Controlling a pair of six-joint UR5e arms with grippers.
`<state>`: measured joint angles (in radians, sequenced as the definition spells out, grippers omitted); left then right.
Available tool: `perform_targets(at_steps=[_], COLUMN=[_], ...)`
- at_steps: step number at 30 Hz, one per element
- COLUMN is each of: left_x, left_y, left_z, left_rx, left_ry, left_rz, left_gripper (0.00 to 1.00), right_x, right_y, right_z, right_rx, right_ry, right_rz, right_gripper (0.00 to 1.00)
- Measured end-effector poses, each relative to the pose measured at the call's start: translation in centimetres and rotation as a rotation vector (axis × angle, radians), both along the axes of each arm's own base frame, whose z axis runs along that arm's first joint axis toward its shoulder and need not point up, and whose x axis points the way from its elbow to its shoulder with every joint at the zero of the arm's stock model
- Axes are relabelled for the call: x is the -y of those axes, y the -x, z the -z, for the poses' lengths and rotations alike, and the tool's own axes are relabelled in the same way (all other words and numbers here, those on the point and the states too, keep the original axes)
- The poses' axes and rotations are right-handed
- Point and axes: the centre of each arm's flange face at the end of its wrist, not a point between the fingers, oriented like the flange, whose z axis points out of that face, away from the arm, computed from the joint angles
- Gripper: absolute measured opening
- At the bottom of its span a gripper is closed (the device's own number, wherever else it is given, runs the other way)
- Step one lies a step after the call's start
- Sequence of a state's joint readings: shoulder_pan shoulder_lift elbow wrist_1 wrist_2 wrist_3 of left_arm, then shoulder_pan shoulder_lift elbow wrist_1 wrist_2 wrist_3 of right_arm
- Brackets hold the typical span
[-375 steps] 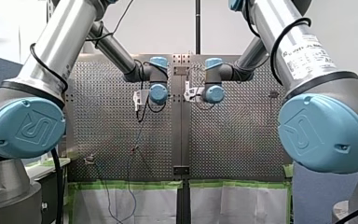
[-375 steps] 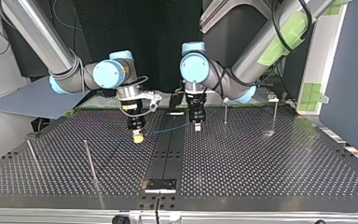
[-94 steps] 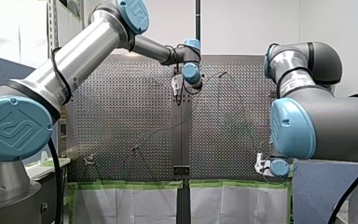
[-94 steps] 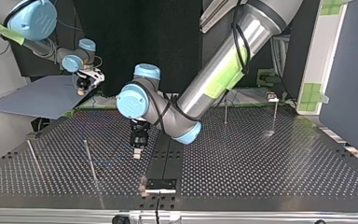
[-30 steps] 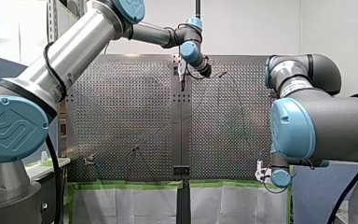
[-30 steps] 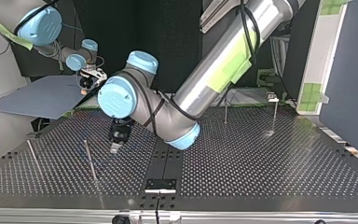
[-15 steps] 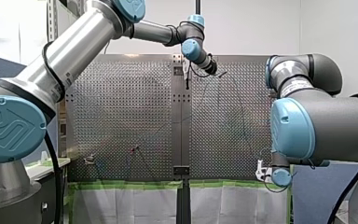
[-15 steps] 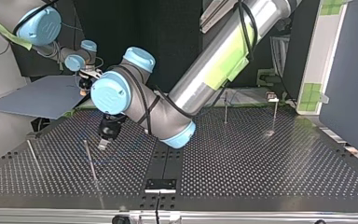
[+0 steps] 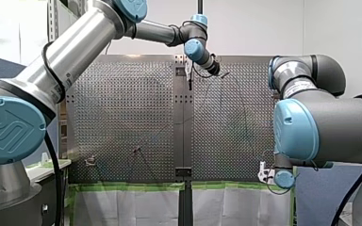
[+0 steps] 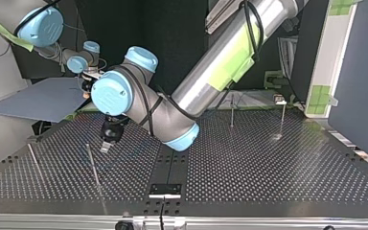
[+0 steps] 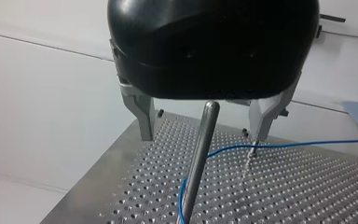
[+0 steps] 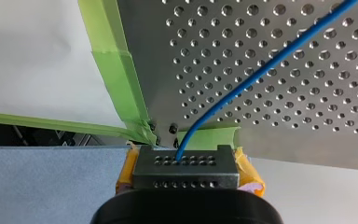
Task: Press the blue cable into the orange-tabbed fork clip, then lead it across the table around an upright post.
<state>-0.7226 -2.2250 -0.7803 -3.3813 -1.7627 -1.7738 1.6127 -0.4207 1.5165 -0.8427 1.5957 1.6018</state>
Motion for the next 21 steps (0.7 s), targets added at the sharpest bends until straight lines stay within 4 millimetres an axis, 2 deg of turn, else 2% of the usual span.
perform_targets(at_steps=[21], left_x=[-0.11], left_y=[-0.03], left_z=[0.00], left_rx=[-0.023], left_ry=[0.039], left_rz=[-0.017], left_gripper=[1.00], right_x=[-0.04], right_y=[0.06], right_z=[0.14], right_rx=[0.000], right_ry=[-0.001], right_rz=[0.000], right_gripper=[0.00])
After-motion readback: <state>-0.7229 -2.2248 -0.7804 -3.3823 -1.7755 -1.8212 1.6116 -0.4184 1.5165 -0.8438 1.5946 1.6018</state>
